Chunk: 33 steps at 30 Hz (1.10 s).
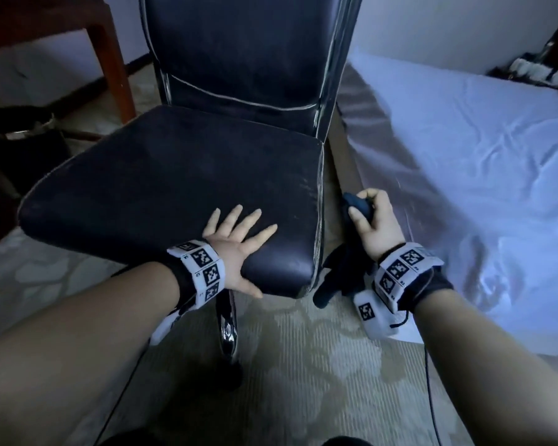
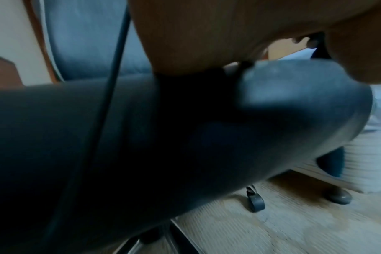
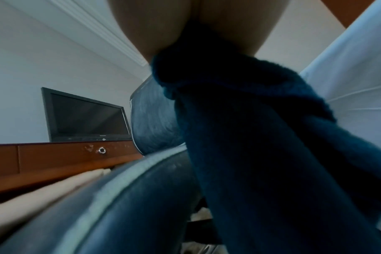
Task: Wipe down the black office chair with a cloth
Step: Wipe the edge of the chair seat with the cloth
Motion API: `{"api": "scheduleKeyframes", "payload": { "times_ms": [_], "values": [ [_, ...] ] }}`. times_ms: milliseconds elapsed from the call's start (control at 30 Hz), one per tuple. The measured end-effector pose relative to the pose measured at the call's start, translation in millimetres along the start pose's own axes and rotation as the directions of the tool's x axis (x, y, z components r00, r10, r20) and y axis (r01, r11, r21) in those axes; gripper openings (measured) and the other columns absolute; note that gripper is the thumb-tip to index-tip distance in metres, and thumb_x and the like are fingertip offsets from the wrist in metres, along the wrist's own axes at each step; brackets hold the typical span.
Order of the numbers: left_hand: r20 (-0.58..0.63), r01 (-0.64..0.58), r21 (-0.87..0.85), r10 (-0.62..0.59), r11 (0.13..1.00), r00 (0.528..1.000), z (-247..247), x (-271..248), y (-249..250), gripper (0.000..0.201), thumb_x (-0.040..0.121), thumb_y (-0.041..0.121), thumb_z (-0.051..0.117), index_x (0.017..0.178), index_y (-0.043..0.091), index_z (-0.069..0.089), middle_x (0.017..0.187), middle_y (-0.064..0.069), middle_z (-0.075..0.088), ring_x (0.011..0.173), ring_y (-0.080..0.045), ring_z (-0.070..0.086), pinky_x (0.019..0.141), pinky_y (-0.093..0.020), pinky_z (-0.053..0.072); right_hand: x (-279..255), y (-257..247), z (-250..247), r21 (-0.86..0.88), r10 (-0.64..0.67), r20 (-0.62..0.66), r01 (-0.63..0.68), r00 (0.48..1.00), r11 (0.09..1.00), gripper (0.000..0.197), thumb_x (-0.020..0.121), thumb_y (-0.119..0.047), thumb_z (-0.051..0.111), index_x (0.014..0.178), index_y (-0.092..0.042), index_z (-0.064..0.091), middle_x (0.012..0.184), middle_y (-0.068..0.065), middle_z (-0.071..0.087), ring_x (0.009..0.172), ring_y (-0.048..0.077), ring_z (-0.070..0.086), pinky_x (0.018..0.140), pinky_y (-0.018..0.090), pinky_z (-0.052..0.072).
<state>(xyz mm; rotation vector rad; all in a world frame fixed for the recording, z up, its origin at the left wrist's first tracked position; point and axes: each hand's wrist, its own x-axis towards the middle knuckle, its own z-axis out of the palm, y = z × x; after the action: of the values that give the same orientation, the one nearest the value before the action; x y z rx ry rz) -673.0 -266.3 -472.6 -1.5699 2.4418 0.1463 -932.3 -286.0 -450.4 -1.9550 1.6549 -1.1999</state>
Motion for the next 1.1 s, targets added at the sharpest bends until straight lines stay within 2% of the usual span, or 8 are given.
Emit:
{"api": "scheduleKeyframes", "payload": {
  "times_ms": [100,233,333,500,633,800,900,1100],
  "values": [
    [-0.161,0.049,0.074,-0.037,0.996,0.986,14,-1,8,0.108,0.070,0.074,0.054,0.143,0.040,-0.019,0.154,0.002,-0.024,0.140,-0.026,-0.023,0.110,-0.050,-0.016,-22,20,18,0.071,0.056,-0.111,-0.048,0.992,0.996,0.033,0.089,-0.008,0.053,0.118,0.003,0.043,0.109,0.006,0.042,0.100,0.015,0.041,0.084,0.014,0.028],
    [-0.171,-0.014,0.047,0.021,0.999,0.985,1,5,17,0.104,0.072,0.072,0.053,0.144,0.039,-0.015,0.155,-0.001,-0.020,0.140,-0.026,-0.024,0.111,-0.050,-0.017,-52,30,31,0.174,0.226,-0.177,-0.195,0.958,0.965,0.027,0.090,-0.005,0.051,0.116,0.000,0.044,0.108,0.007,0.043,0.101,0.016,0.041,0.088,0.021,0.032],
    [-0.199,-0.104,0.091,0.120,0.990,0.973,5,14,28,0.104,0.072,0.072,0.053,0.144,0.040,-0.014,0.155,0.000,-0.019,0.142,-0.024,-0.020,0.113,-0.046,-0.014,-67,39,44,0.223,0.236,-0.257,-0.180,0.937,0.958,0.021,0.089,-0.009,0.050,0.107,-0.012,0.041,0.107,0.008,0.042,0.100,0.016,0.042,0.084,0.016,0.031],
    [-0.414,-0.092,0.103,0.126,0.990,0.902,33,18,26,0.101,0.070,0.074,0.052,0.146,0.040,-0.004,0.157,0.002,-0.004,0.144,-0.021,-0.004,0.115,-0.039,-0.005,-99,55,77,0.240,0.165,-0.325,-0.088,0.931,0.967,0.024,0.082,-0.018,0.043,0.105,-0.016,0.036,0.110,0.007,0.039,0.104,0.016,0.039,0.088,0.002,0.026],
    [-0.518,-0.102,0.063,0.120,0.993,0.847,40,16,26,0.095,0.072,0.069,0.055,0.147,0.037,0.007,0.157,0.002,0.005,0.144,-0.021,0.004,0.115,-0.039,-0.002,-107,50,93,0.228,0.106,-0.345,-0.027,0.933,0.973,0.033,0.082,-0.011,0.043,0.112,0.002,0.044,0.110,0.006,0.035,0.106,0.013,0.035,0.091,0.001,0.023],
    [-0.639,-0.079,0.032,0.081,0.996,0.765,60,12,26,0.086,0.076,0.065,0.055,0.147,0.034,0.017,0.156,0.001,0.014,0.143,-0.022,0.012,0.114,-0.039,0.001,-94,35,103,0.086,-0.205,-0.462,0.273,0.863,0.958,0.026,0.081,-0.006,0.046,0.102,0.009,0.050,0.104,0.009,0.040,0.099,0.009,0.037,0.094,0.008,0.026],
    [-0.682,-0.077,-0.001,0.056,0.997,0.729,68,11,30,0.084,0.076,0.063,0.057,0.146,0.034,0.021,0.155,0.001,0.019,0.143,-0.022,0.015,0.114,-0.040,0.003,-103,39,113,0.043,-0.277,-0.465,0.334,0.841,0.942,0.021,0.078,-0.002,0.046,0.095,0.011,0.052,0.100,0.011,0.039,0.098,0.000,0.036,0.096,0.009,0.025],
    [-0.697,-0.069,-0.045,0.018,0.997,0.716,71,10,31,0.081,0.074,0.064,0.049,0.145,0.035,0.023,0.154,0.001,0.021,0.142,-0.022,0.017,0.113,-0.041,0.004,-138,58,137,0.026,-0.315,-0.407,0.355,0.858,0.934,0.029,0.073,0.011,0.045,0.093,-0.010,0.044,0.095,0.017,0.042,0.094,0.011,0.036,0.096,0.006,0.024]
  ]
}}
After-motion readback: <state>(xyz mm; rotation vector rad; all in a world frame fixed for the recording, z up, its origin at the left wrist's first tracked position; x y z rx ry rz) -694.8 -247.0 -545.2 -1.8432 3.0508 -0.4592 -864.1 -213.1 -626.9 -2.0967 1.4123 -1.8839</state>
